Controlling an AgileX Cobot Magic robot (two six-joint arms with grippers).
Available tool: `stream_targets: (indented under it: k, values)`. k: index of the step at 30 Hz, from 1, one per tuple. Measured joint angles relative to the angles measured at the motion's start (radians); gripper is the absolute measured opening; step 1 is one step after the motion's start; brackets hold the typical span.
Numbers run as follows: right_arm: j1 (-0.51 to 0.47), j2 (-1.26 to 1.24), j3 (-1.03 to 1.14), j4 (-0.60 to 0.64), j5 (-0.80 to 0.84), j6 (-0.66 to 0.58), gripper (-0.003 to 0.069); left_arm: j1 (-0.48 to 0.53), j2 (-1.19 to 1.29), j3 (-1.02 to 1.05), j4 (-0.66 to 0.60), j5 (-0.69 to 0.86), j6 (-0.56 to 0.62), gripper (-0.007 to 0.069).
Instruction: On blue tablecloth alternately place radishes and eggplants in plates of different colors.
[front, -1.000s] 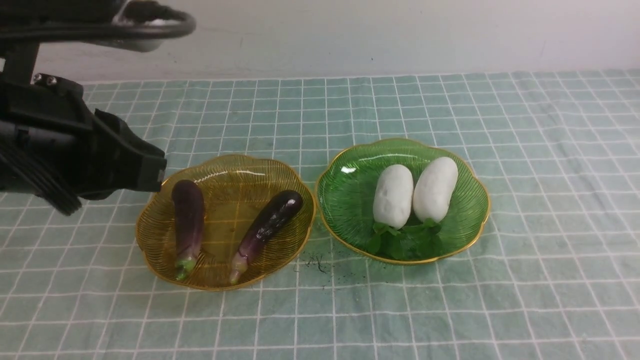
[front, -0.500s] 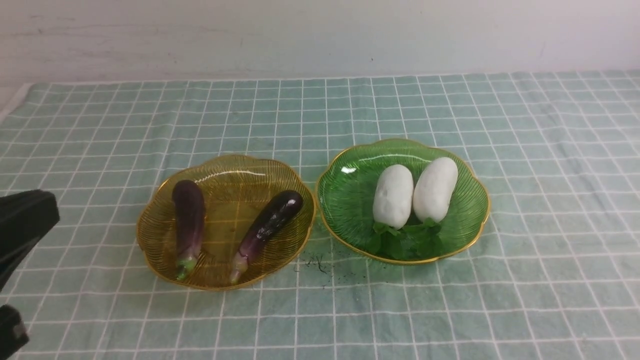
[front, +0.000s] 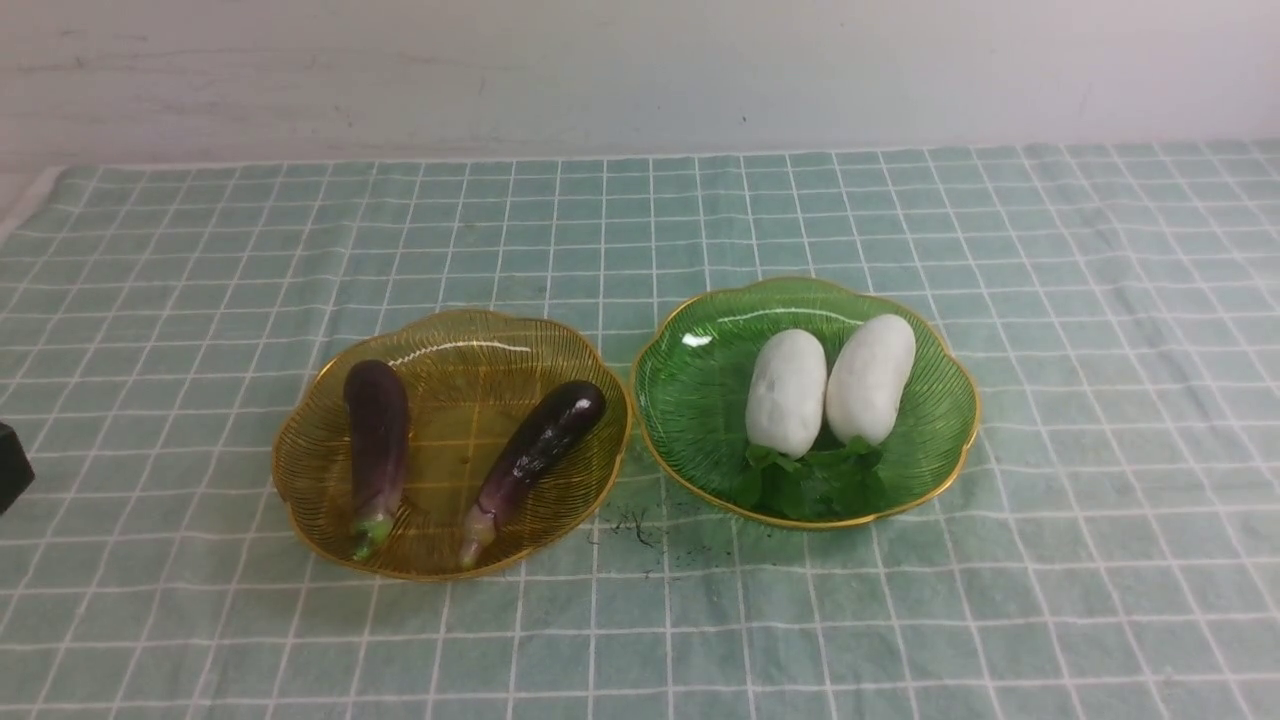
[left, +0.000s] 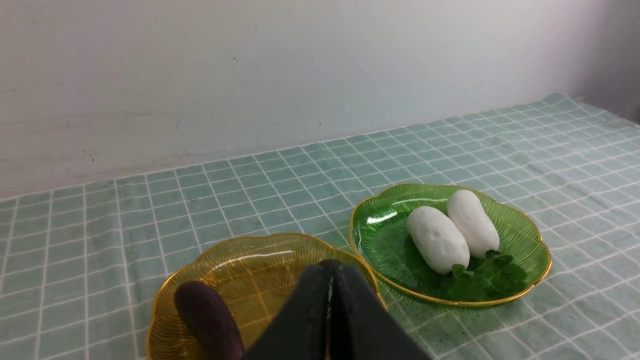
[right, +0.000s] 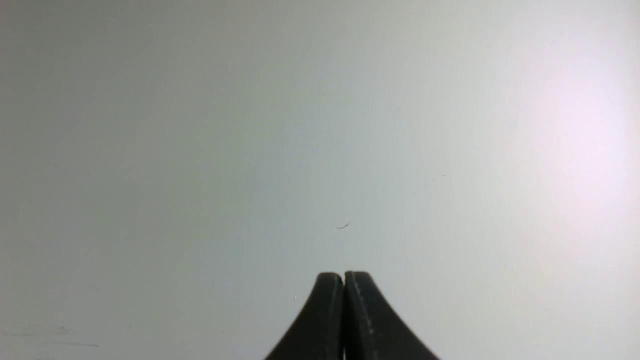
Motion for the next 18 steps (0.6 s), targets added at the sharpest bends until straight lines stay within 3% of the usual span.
stream_targets:
  k: [18]
  values:
    - [0.0,0.0,0.0,0.0,0.001,0.0,-0.0014,0.287,-0.329,0.618,0.087,-0.145,0.008,-0.0008]
